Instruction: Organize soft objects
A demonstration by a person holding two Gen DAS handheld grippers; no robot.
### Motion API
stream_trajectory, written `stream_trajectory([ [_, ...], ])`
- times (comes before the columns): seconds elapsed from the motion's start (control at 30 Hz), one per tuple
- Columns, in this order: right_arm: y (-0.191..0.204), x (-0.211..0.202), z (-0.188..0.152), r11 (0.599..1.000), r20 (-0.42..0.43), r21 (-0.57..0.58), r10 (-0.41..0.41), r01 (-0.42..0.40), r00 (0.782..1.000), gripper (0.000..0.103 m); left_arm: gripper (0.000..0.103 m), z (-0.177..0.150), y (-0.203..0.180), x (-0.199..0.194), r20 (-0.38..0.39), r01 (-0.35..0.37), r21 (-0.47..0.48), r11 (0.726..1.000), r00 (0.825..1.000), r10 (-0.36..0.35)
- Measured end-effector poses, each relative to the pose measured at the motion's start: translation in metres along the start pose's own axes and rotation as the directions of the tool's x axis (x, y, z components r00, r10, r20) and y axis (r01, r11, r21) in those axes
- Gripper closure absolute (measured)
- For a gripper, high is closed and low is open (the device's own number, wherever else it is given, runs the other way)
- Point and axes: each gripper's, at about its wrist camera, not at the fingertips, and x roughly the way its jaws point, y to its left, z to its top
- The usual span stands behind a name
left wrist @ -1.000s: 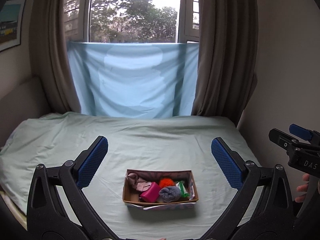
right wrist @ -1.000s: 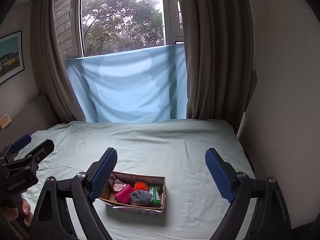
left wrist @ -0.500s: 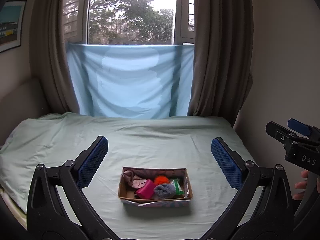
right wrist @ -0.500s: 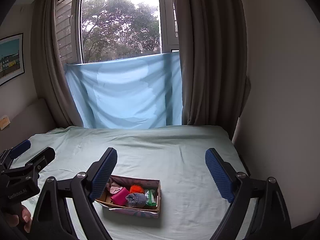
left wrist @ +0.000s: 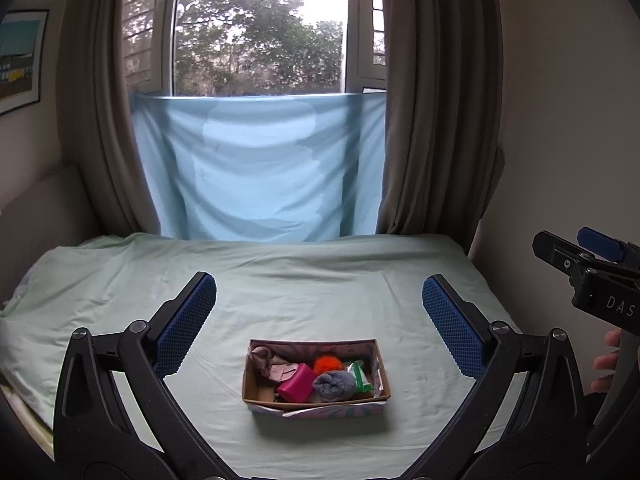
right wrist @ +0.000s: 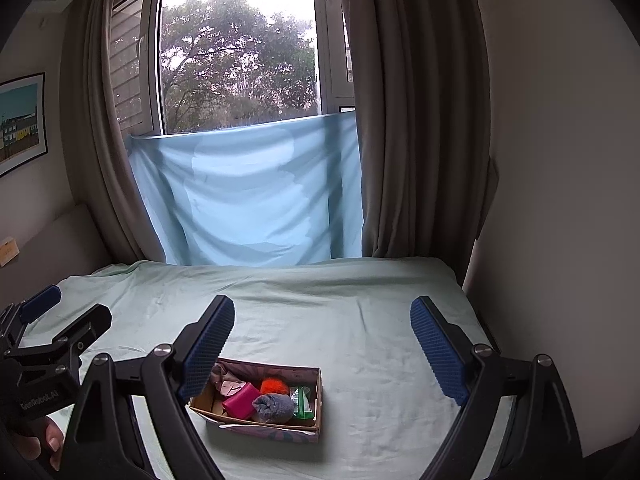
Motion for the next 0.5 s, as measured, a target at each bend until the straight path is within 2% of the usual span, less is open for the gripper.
stream_trajectory([
  [0.5,0.0037,0.0031,0.0040,1.000,0.002,-0.010,-0.007,0.007,1.000,0.015,0.000,-0.0015,0.0033,0.0003,0.002,0.003,-0.011,1.000,1.000,-0.003],
])
